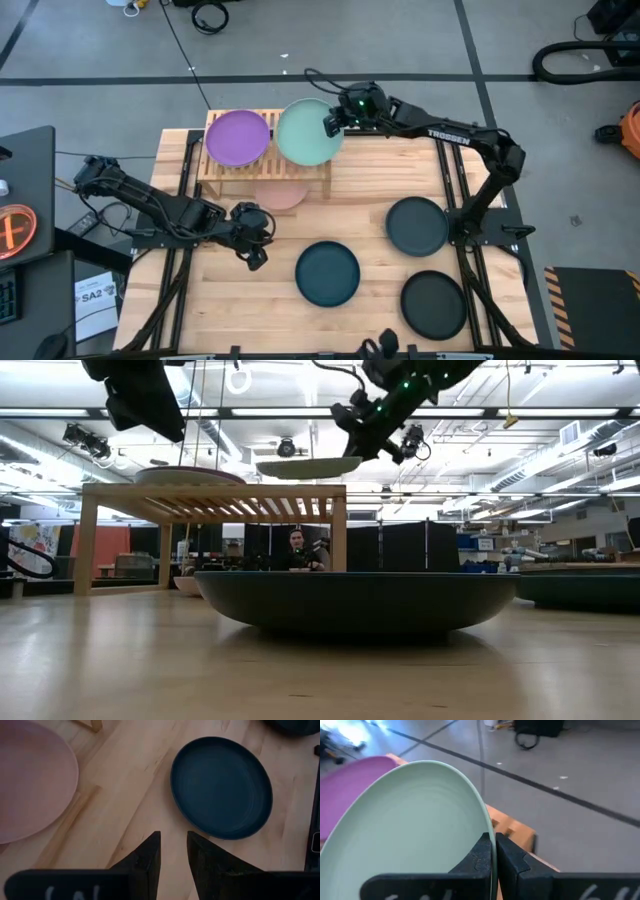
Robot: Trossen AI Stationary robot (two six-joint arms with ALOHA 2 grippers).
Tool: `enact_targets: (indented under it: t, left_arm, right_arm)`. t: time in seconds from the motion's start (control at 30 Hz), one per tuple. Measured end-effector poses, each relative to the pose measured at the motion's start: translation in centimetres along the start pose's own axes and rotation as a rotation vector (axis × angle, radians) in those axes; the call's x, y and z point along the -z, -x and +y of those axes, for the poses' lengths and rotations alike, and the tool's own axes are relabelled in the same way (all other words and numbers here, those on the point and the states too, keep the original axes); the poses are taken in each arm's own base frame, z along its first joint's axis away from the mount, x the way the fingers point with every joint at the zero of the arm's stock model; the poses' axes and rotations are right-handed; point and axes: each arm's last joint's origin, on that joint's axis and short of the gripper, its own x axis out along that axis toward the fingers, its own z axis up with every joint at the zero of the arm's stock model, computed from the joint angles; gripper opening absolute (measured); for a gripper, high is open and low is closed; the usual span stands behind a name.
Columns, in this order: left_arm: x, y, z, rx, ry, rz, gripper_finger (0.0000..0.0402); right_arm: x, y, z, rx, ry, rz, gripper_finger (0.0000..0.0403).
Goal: Place and stack plates onto a shelf
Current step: Put the light green plate on the shelf
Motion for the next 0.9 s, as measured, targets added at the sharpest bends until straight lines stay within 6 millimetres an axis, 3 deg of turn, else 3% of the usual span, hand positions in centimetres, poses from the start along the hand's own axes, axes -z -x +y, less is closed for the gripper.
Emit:
enact_targets:
  t: [0.47,0.9]
  left_arm:
    - [0.0,0.0,0.0,0.0,0.002,-0.005,0.01]
    - [-0.1,0.0,0.0,-0.004,0.002,-0.011,0.01]
  right_arm:
    - [1.6,-4.0,-0.2,-0.001,-0.012,0.009,0.0016]
    - [1.7,-4.4,-0.3,-0.02,-0.036,0.005,0.0034]
